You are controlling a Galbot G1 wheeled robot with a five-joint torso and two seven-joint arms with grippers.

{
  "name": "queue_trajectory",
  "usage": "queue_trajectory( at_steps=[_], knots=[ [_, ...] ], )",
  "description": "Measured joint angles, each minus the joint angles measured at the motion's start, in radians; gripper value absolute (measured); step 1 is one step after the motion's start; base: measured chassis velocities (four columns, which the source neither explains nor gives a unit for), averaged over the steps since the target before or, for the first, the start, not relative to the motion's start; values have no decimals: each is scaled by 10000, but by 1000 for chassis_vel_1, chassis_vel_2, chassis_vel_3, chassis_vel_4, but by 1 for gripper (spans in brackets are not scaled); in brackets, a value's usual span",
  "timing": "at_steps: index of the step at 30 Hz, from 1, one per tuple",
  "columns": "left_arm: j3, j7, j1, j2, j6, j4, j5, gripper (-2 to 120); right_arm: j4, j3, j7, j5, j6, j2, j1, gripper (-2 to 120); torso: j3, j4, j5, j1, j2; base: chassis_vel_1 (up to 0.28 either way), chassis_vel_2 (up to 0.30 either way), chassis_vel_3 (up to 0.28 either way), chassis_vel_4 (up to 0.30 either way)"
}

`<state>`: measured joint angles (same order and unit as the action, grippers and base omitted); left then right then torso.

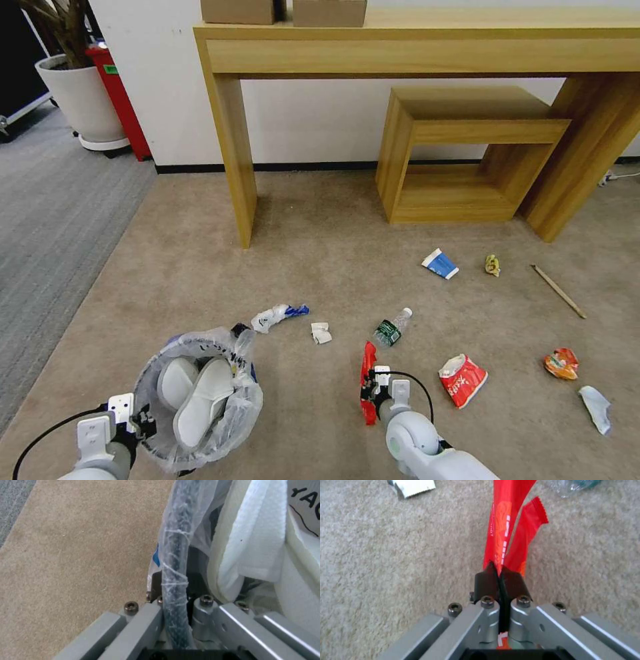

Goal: Pick up the trash bin and place the garbage on the floor into it.

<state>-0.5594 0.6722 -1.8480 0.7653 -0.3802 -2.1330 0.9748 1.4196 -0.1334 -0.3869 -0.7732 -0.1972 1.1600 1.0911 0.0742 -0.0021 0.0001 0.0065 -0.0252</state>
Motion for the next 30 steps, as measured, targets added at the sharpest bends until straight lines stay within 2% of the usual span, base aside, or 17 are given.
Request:
queue_trajectory(
  at_steps=[7, 15, 24, 26, 27, 28, 29, 30],
  knots=[
    [-5, 50, 50, -87, -9, -119, 234, 0, 295, 219, 68, -15, 11, -358, 122, 0, 1, -2, -8, 0, 2, 0, 0, 0, 0],
    [-563, 127, -151, -492, -121, -599, 725, 0, 825, 695, 327, 144, 157, -799, 371, 0, 1, -3, -2, 1, 3, 0, 0, 0, 0],
    [-976, 243, -279, -523, -121, -1082, 1103, 0, 1418, 1265, 1587, 780, 1224, -1045, 539, 0, 0, -1, -1, 1, 2, 0, 0, 0, 0],
    [-1215, 283, -323, -520, -114, -1257, 1297, 0, 1631, 1406, 2279, 795, 1812, -1182, 518, 0, 0, -1, -1, 1, 2, 0, 0, 0, 0],
    [-1215, 283, -323, -520, -114, -1257, 1297, 0, 1631, 1406, 2279, 795, 1812, -1182, 518, 0, 0, -1, -1, 1, 2, 0, 0, 0, 0],
    [-1341, 299, -352, -523, -114, -1362, 1419, 0, 1632, 1450, 2841, 832, 2366, -1235, 478, 0, 0, -1, -1, 1, 2, 0, 0, 0, 0],
    [-1446, 303, -378, -542, -123, -1468, 1565, 0, 1618, 1472, 3489, 856, 2941, -1285, 418, 0, 0, -1, -2, 1, 2, 0, 0, 0, 0],
    [-1642, 278, -434, -613, -149, -1646, 1812, 0, 1597, 1486, 5008, 826, 4123, -1395, 267, 0, -1, 0, 0, 1, 2, 0, 0, 0, 0]
  ],
)
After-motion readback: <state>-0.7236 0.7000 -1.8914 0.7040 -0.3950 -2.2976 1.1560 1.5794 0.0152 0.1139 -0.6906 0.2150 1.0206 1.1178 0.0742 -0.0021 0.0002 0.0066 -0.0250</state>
